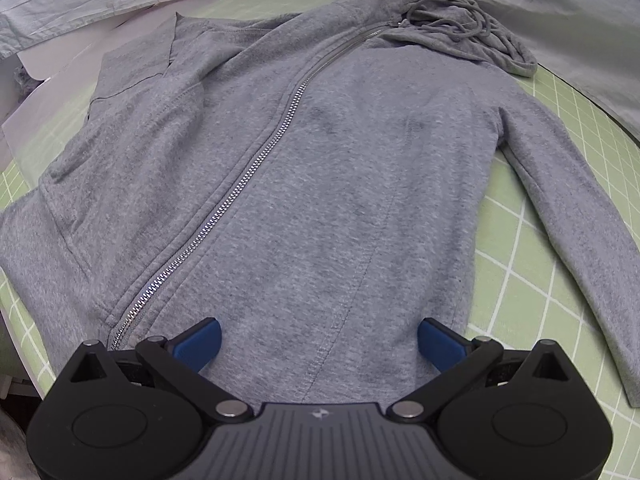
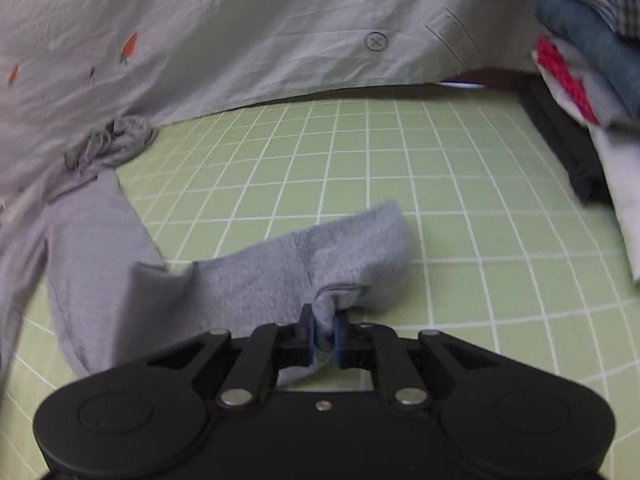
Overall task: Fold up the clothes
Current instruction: 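Grasp the sleeve cuff with the right gripper and pull it straight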
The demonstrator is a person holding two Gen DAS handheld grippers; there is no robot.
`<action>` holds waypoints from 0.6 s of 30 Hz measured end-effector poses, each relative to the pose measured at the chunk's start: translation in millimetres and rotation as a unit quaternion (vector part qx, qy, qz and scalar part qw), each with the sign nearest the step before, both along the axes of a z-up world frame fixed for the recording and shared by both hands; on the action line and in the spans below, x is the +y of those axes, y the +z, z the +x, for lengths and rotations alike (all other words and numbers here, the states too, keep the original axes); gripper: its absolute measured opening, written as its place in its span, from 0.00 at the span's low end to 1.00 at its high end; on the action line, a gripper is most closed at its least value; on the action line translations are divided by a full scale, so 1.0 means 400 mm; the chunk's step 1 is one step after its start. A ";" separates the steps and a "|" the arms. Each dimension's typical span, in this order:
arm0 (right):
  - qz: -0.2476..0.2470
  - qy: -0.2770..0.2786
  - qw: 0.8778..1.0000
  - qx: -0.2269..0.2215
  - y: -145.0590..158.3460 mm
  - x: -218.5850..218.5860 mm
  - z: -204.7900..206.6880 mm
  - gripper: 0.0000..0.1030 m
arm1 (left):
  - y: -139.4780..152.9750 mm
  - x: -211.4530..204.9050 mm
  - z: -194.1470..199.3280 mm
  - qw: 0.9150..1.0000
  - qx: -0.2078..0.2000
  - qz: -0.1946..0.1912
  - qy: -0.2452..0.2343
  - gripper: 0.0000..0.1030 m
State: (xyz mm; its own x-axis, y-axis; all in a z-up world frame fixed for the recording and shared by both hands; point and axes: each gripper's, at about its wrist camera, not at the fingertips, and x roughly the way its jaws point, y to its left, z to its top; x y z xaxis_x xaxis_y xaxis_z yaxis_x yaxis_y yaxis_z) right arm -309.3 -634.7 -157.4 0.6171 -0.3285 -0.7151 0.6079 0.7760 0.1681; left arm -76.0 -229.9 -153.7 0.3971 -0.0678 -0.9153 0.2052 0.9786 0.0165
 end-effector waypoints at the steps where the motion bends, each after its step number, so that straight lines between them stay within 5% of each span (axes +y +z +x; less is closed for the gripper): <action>1: -0.015 -0.015 1.000 0.000 0.009 0.003 -0.014 0.08 | 0.000 0.000 0.001 1.000 0.002 0.000 -0.001 1.00; 5: -0.054 -0.149 0.987 -0.018 0.065 -0.031 -0.128 0.08 | -0.001 0.002 0.005 1.000 0.006 0.000 -0.004 1.00; 8: -0.032 -0.213 0.976 -0.024 0.070 -0.067 -0.204 0.08 | -0.003 0.003 0.011 1.000 0.010 0.000 -0.004 1.00; 15: 0.014 -0.251 0.967 0.029 0.011 -0.045 -0.225 0.23 | -0.004 0.010 0.016 1.000 0.007 -0.003 -0.020 1.00; 17: 0.004 -0.251 0.967 0.038 0.017 -0.021 -0.218 0.29 | -0.005 0.012 0.011 1.000 0.003 -0.005 -0.024 1.00; 18: -0.003 -0.251 0.967 0.043 0.021 -0.009 -0.212 0.41 | -0.005 0.012 0.008 1.000 0.000 -0.005 -0.026 1.00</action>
State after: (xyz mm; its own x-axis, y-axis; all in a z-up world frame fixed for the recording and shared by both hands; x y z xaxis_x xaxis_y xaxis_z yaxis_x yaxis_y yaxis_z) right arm -394.3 -638.4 -149.0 0.3168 -0.5765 -0.7532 0.9201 0.3795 0.0965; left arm -72.7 -225.1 -155.6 0.3926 -0.0981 -0.9144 0.2560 0.9667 0.0062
